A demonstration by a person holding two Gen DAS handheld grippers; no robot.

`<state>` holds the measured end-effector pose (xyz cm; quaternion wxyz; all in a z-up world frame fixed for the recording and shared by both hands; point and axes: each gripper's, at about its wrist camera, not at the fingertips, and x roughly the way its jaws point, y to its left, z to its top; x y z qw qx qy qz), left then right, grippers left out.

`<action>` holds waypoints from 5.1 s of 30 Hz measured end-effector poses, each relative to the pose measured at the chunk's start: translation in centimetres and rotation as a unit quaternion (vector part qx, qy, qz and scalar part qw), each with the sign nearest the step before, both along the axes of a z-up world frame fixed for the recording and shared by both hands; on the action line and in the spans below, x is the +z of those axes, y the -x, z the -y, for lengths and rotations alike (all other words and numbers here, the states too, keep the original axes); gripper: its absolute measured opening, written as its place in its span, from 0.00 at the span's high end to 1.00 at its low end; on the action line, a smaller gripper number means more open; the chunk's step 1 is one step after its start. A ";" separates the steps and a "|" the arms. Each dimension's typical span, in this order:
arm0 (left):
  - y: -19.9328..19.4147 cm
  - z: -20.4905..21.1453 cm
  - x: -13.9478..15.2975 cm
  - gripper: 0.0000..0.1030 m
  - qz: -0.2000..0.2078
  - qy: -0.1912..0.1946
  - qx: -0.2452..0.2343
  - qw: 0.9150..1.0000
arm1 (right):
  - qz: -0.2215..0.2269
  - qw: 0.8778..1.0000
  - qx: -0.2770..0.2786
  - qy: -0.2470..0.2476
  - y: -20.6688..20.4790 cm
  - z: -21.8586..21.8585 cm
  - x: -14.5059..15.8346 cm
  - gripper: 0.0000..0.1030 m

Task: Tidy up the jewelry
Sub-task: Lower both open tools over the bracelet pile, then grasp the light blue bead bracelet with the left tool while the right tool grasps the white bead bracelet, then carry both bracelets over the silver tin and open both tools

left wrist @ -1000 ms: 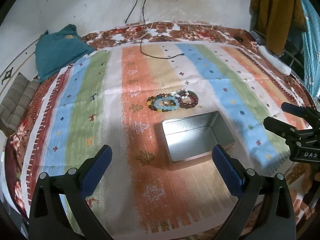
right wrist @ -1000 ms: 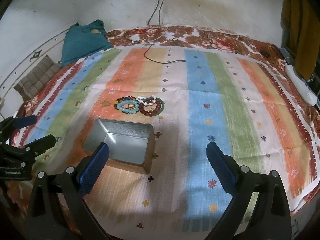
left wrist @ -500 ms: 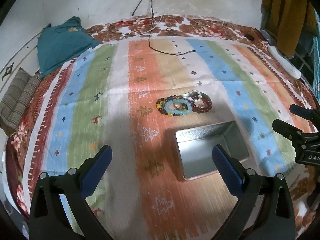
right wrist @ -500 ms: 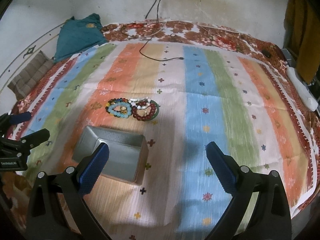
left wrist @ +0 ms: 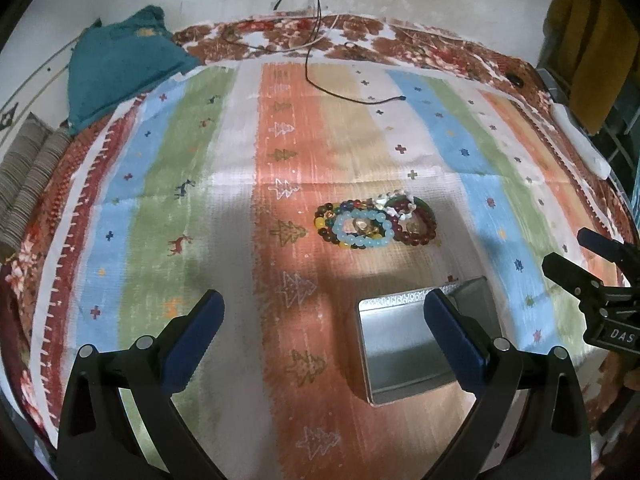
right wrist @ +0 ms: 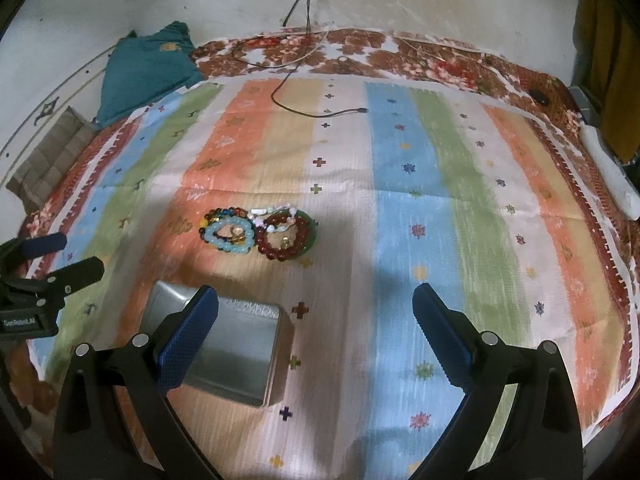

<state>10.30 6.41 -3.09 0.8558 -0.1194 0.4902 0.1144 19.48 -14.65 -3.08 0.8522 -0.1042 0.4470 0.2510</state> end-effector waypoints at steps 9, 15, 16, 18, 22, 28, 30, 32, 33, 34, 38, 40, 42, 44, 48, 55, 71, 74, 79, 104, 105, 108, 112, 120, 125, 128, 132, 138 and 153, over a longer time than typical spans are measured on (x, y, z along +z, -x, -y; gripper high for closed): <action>-2.0 -0.8 -1.4 0.06 -0.022 0.020 0.005 1.000 | -0.007 1.000 0.001 -0.001 -2.2 -1.2 -0.4 0.04; -3.4 -1.0 -2.5 0.06 -0.035 0.026 0.004 0.999 | -0.011 1.000 0.006 0.004 -3.9 -2.3 -1.0 0.04; -3.7 -1.1 -2.7 0.06 -0.038 0.026 0.003 0.999 | -0.012 1.000 0.007 0.007 -4.1 -2.5 -1.2 0.04; -4.1 -1.2 -3.0 0.07 -0.043 0.024 0.004 0.999 | -0.013 1.000 0.007 0.012 -4.6 -2.8 -1.6 0.04; -5.0 -1.4 -3.6 0.08 -0.052 0.021 0.006 0.998 | -0.017 1.000 0.010 0.025 -5.6 -3.6 -2.5 0.04; -6.2 -1.3 -4.5 0.10 -0.063 0.015 0.001 0.998 | -0.027 0.999 0.007 0.042 -6.8 -4.2 -3.9 0.04; -6.6 -1.4 -4.8 0.11 -0.068 0.014 0.000 0.998 | -0.028 0.999 0.005 0.045 -7.2 -4.5 -4.3 0.04; -7.0 -1.5 -5.3 0.13 -0.073 0.013 0.001 0.997 | -0.034 0.998 0.003 0.043 -7.7 -4.7 -4.6 0.04; -7.3 -1.6 -5.5 0.14 -0.076 0.013 0.001 0.997 | -0.037 0.998 0.004 0.043 -7.9 -4.9 -4.7 0.04; -7.5 -1.6 -5.7 0.14 -0.078 0.013 0.001 0.997 | -0.037 0.998 0.005 0.043 -8.0 -5.1 -4.9 0.04; -8.3 -1.7 -6.3 0.18 -0.083 0.012 -0.001 0.996 | -0.034 0.998 0.009 0.056 -8.7 -5.9 -5.6 0.04; -8.6 -1.6 -6.6 0.20 -0.084 0.012 -0.003 0.996 | -0.038 0.998 0.008 0.057 -9.2 -6.1 -6.0 0.04; -9.0 -1.6 -6.9 0.22 -0.087 0.012 -0.006 0.996 | -0.044 0.998 0.005 0.054 -9.7 -6.3 -6.3 0.04; -9.3 -1.6 -7.3 0.25 -0.093 0.010 -0.010 0.996 | -0.048 0.997 0.006 0.054 -10.0 -6.6 -6.6 0.04; -9.8 -1.6 -8.0 0.29 -0.100 0.009 -0.012 0.995 | -0.057 0.997 0.008 0.053 -10.6 -7.2 -7.2 0.04; -10.7 -2.1 -9.2 0.33 -0.111 0.012 -0.012 0.994 | -0.061 0.996 0.013 0.058 -11.6 -8.7 -8.3 0.04; -12.6 -2.9 -10.9 0.47 -0.119 0.035 -0.008 0.992 | -0.085 0.994 0.017 0.073 -13.7 -10.6 -11.1 0.20; -12.9 -2.8 -11.2 0.53 -0.122 0.036 -0.010 0.992 | -0.082 0.993 0.023 0.081 -13.7 -10.9 -11.4 0.26; -13.3 -2.6 -11.7 0.67 -0.127 0.040 -0.018 0.991 | -0.092 0.992 0.040 0.080 -13.6 -11.3 -11.9 0.46; -13.8 -1.9 -11.1 0.89 -0.133 0.003 -0.019 0.991 | -0.090 0.989 0.076 0.086 -12.6 -11.8 -11.7 0.90; -13.6 -1.9 -10.9 0.89 -0.132 0.003 -0.019 0.991 | -0.089 0.989 0.077 0.086 -12.5 -11.8 -11.6 0.90; -13.5 -2.1 -10.4 0.89 -0.125 0.005 -0.018 0.992 | -0.084 0.990 0.077 0.082 -12.3 -11.7 -11.1 0.90; -13.1 -2.0 -9.4 0.89 -0.115 0.008 -0.018 0.993 | -0.077 0.992 0.072 0.071 -12.0 -11.2 -10.0 0.90; -12.1 -1.6 -7.5 0.89 -0.092 0.013 -0.023 0.995 | -0.067 0.994 0.061 0.063 -11.1 -9.7 -8.3 0.90; -11.3 -0.9 -6.3 0.89 -0.079 0.004 -0.030 0.996 | -0.053 0.996 0.062 0.046 -10.1 -9.1 -6.8 0.90; -10.9 -0.6 -5.5 0.89 -0.069 0.005 -0.032 0.997 | -0.050 0.996 0.061 0.036 -9.6 -8.7 -6.2 0.90; -10.3 -0.3 -4.5 0.89 -0.057 0.003 -0.036 0.998 | -0.043 0.997 0.059 0.034 -8.8 -8.1 -5.6 0.90; -9.0 0.0 -2.7 0.89 -0.035 0.004 -0.041 0.999 | -0.025 0.998 0.059 0.014 -7.7 -7.3 -3.6 0.90; -6.1 1.3 0.5 0.89 0.009 0.011 -0.056 0.998 | 0.011 0.998 0.067 -0.005 -4.2 -5.8 -0.6 0.90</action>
